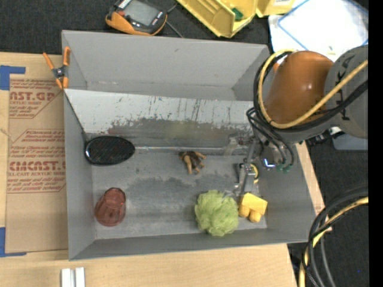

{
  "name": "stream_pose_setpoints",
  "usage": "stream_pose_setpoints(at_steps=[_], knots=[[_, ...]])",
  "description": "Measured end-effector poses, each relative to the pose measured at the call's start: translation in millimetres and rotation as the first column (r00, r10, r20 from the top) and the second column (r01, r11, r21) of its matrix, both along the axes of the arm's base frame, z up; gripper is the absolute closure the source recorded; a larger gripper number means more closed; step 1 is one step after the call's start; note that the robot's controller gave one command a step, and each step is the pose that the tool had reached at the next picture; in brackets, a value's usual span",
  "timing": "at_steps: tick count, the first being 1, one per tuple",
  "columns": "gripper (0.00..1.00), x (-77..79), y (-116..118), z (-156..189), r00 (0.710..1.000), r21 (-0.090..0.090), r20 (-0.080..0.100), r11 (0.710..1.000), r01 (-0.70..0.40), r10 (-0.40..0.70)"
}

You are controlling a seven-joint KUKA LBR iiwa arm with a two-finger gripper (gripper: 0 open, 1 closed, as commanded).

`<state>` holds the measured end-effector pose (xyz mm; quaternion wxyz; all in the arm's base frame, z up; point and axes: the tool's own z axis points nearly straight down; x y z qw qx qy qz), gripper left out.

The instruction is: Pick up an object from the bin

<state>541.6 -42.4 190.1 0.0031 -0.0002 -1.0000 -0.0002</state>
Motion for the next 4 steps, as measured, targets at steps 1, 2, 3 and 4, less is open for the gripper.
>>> stream_pose_setpoints(at_steps=[1,2,3,4], knots=[[0.0,1.5,0,5,1.0,-0.001,0.008,1.0,-0.001,0.001],[0.0,-56.5,25,-121,0.991,-0.002,0.017,0.992,-0.129,0.129],[0.0,-59.0,40,-38,0.942,-0.008,0.025,0.943,-0.334,0.334],[0.0,-60.6,68,-91,0.92,0.0,0.009,0.92,-0.391,0.391]])
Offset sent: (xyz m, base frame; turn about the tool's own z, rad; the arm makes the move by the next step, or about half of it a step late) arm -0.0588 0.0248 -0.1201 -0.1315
